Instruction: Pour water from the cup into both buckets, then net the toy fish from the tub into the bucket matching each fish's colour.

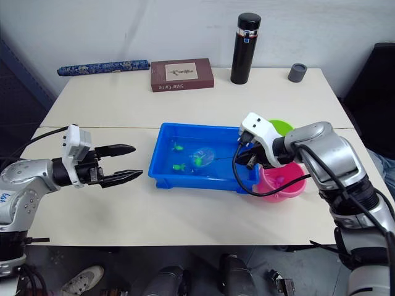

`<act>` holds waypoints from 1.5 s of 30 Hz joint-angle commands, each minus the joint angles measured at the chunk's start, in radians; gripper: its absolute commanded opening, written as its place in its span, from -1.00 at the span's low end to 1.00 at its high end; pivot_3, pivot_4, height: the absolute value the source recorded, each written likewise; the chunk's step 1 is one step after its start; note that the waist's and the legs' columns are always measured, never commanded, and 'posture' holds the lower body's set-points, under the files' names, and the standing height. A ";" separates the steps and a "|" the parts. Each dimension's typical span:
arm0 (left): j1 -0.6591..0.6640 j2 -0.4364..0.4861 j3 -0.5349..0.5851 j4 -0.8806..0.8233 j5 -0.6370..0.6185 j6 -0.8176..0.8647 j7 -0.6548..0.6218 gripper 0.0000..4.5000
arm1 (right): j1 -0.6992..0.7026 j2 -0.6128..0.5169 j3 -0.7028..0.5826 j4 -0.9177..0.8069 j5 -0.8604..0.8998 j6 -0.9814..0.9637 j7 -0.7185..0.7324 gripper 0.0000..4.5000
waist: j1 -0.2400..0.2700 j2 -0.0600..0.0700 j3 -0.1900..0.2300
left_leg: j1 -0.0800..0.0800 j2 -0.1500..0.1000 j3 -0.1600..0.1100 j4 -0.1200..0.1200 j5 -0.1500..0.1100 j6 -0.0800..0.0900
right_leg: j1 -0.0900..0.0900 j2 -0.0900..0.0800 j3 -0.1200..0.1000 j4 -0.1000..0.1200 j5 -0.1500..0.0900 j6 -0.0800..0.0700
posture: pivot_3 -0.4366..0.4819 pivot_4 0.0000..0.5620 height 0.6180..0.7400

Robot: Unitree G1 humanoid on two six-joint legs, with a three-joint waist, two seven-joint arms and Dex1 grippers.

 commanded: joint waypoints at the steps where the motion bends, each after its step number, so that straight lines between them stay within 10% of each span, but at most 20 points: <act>1: -0.025 0.010 0.006 0.007 -0.002 -0.015 -0.013 0.98 | -0.010 -0.028 -0.050 -0.002 0.025 -0.048 -0.004 -1.00 | 0.000 0.000 0.000 | 0.000 0.000 0.000 0.000 0.000 0.000 | 0.000 0.000 0.000 0.000 0.000 0.000 | -0.05 -0.47 0.99; 45: -0.224 -0.089 -0.108 0.165 0.072 -0.125 -0.066 0.98 | 0.534 -0.275 -0.594 0.149 -0.017 -0.717 -0.180 -1.00 | 0.017 0.000 0.000 | -0.001 -0.001 -0.002 0.000 0.001 -0.001 | 0.001 -0.002 -0.003 0.000 0.000 0.000 | -0.05 -0.47 0.99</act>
